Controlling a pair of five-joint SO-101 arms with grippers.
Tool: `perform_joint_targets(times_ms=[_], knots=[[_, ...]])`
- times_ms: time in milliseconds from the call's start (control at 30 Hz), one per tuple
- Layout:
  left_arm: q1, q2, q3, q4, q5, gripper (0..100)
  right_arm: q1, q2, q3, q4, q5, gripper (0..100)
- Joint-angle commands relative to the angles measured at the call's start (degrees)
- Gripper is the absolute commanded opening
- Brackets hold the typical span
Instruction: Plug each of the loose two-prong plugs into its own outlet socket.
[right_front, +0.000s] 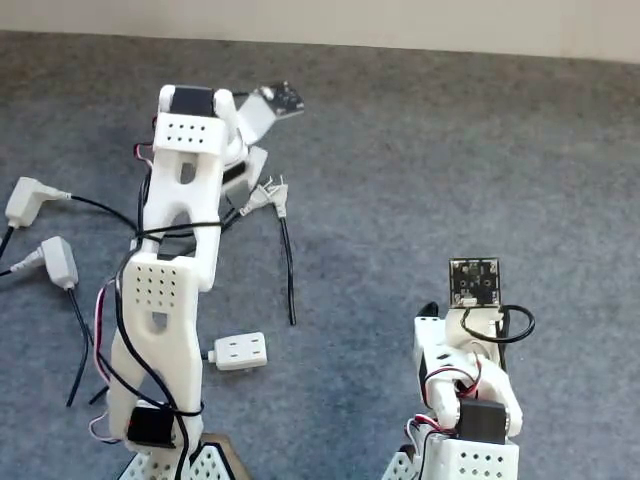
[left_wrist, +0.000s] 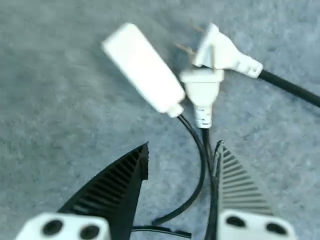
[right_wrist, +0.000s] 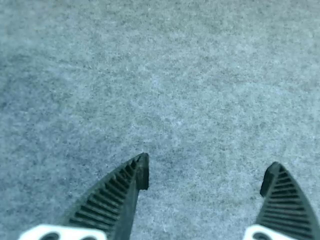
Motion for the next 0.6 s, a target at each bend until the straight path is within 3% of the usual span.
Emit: perform_joint_targets(times_ms=[0, 233, 567], knots=[[3.2, -1.5, -3.5, -0.3, 0.7, 22, -0.6, -0.4, 0.7, -1.1, 0.6, 34.6], [7.0, -1.4, 7.2, -3.5, 0.6, 22, -0.6, -0.4, 0.7, -1.1, 0.6, 34.6], [2.5, -1.4, 18.9, -14.2, 0.4, 22, -0.6, -0.4, 0.7, -1.1, 0.6, 34.6]])
